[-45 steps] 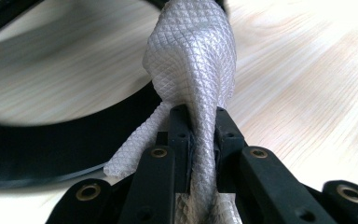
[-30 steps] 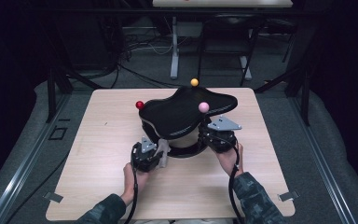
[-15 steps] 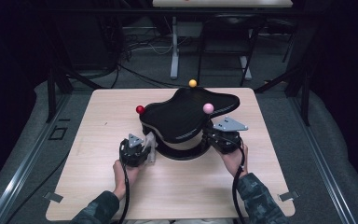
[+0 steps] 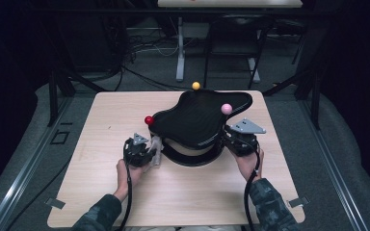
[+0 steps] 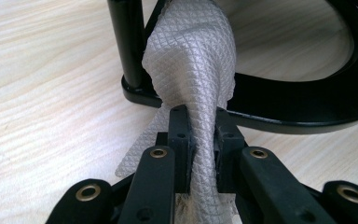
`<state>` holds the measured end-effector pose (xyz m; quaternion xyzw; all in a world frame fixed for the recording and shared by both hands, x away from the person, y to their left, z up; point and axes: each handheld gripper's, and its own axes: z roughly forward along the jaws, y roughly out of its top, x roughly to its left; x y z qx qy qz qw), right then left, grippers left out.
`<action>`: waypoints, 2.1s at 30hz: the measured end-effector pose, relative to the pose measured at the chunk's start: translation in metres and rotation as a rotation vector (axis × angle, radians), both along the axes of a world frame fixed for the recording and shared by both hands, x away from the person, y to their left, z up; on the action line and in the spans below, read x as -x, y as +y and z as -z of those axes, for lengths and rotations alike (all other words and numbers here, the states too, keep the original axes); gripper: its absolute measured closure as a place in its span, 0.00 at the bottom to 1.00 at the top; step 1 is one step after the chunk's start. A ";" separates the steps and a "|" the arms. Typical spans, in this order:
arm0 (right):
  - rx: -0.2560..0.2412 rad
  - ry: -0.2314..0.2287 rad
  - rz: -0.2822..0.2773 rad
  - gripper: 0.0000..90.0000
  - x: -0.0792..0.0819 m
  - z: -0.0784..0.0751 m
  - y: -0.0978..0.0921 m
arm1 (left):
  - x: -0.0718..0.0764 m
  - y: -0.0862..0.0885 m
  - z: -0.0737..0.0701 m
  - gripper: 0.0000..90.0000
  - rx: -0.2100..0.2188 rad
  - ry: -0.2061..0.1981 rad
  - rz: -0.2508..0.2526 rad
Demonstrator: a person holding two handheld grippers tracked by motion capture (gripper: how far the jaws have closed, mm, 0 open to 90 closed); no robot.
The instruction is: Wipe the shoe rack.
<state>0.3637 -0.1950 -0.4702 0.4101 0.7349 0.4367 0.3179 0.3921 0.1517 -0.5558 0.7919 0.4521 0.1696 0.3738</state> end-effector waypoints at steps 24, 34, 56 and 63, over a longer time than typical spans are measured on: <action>0.008 -0.031 0.010 0.82 0.001 0.004 0.003 | -0.027 0.019 -0.005 0.88 0.027 0.096 -0.075; 0.018 -0.027 0.011 0.82 0.001 0.003 0.003 | -0.030 0.022 0.004 0.88 -0.027 0.159 -0.095; 0.025 -0.027 0.015 0.82 0.001 0.003 0.004 | -0.020 0.029 -0.020 0.88 -0.016 -0.056 -0.199; 0.024 -0.025 0.014 0.82 0.001 0.003 0.004 | -0.028 0.023 0.000 0.88 -0.066 0.046 -0.148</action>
